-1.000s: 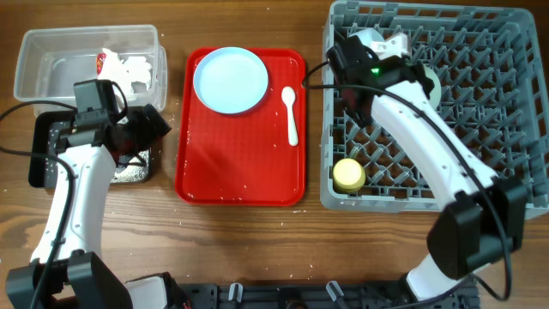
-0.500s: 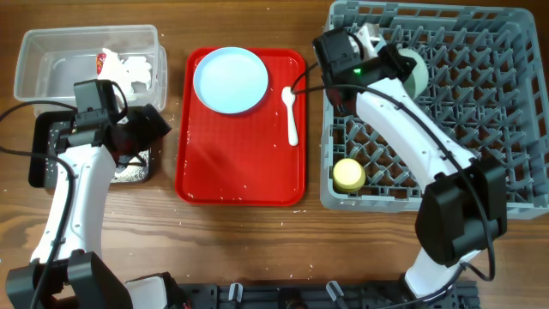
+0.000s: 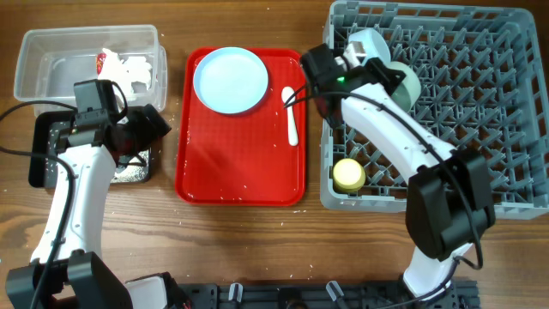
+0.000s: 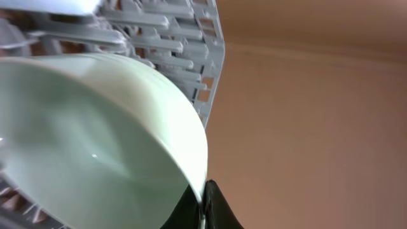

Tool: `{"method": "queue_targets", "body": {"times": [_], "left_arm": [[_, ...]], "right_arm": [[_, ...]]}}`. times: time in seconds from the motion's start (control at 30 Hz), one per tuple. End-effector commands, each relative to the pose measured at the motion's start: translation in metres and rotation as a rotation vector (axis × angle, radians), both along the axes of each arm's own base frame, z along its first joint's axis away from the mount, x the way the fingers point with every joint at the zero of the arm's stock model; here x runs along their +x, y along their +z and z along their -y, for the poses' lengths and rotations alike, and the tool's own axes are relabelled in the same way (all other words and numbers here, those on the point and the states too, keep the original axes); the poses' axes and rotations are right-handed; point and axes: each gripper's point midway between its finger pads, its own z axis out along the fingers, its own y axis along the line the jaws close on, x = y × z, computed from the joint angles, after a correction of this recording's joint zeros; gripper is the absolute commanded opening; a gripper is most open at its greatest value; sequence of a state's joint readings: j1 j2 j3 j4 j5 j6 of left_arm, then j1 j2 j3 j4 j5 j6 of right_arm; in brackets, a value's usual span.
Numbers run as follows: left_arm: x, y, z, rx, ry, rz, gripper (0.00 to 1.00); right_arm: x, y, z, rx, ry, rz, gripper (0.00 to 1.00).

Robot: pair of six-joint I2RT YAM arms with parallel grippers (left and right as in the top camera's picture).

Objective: Sort waste into correct bins and load items into the dishwasher rack
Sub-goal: 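Carry the green bowl into the rack and release it, then reach the right gripper to the light-blue plate edge and grasp it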

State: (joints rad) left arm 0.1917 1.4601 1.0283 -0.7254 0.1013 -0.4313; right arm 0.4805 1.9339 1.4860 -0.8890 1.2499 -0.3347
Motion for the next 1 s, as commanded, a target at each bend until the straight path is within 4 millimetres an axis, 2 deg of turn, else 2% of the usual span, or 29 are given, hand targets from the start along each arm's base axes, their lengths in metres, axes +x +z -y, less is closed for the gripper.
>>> {"method": "queue_targets", "body": {"times": [0.0, 0.07, 0.13, 0.2, 0.27, 0.3, 0.37, 0.4, 0.53, 0.63, 0.7, 0.77, 0.87, 0.93, 0.97], "left_arm": [[0.005, 0.008, -0.001, 0.017, -0.008, 0.024, 1.00], [0.005, 0.008, -0.001, 0.017, -0.008, 0.024, 1.00], [0.005, 0.008, -0.001, 0.017, -0.008, 0.024, 1.00], [0.005, 0.008, -0.001, 0.017, -0.008, 0.024, 1.00], [0.005, 0.008, -0.001, 0.017, -0.008, 0.024, 1.00], [0.005, 0.008, -0.001, 0.017, -0.008, 0.024, 1.00], [0.005, 0.008, -0.001, 0.017, -0.008, 0.024, 1.00], [0.005, 0.008, -0.001, 0.017, -0.008, 0.024, 1.00], [0.005, 0.008, -0.001, 0.017, -0.008, 0.024, 1.00], [0.005, 0.008, -0.001, 0.017, -0.008, 0.024, 1.00], [0.005, 0.008, -0.001, 0.017, -0.008, 0.024, 1.00], [0.005, 0.008, -0.001, 0.017, -0.008, 0.024, 1.00], [0.005, 0.008, -0.001, 0.017, -0.008, 0.024, 1.00], [0.005, 0.008, -0.001, 0.017, -0.008, 0.024, 1.00], [0.005, 0.008, -0.001, 0.017, -0.008, 0.024, 1.00]], "right_arm": [[-0.005, -0.015, -0.028, 0.026, 0.064, -0.036, 0.05], [-0.009, -0.015, -0.039, 0.020, 0.093, -0.045, 0.12], [-0.010, -0.015, -0.047, 0.020, 0.113, -0.045, 0.25], [-0.011, -0.015, -0.052, 0.020, 0.125, -0.045, 0.44], [-0.012, -0.015, -0.057, 0.019, 0.136, -0.046, 0.75], [-0.012, -0.015, -0.059, 0.021, 0.141, -0.043, 0.85], [-0.011, -0.014, -0.062, 0.030, 0.145, -0.030, 0.97], [-0.010, -0.014, -0.063, 0.038, 0.146, -0.028, 1.00], [-0.002, -0.001, -0.071, 0.128, 0.141, 0.049, 1.00], [0.008, 0.018, -0.092, 0.325, 0.170, 0.104, 1.00], [0.014, 0.040, -0.120, 0.571, 0.223, 0.144, 1.00], [0.012, 0.056, -0.163, 0.862, 0.322, 0.104, 1.00], [-0.018, 0.074, -0.255, 1.326, 0.594, -0.130, 1.00], [-0.029, 0.081, -0.284, 1.469, 0.685, -0.202, 1.00], [-0.026, 0.081, -0.287, 1.509, 0.657, -0.179, 1.00]]}}
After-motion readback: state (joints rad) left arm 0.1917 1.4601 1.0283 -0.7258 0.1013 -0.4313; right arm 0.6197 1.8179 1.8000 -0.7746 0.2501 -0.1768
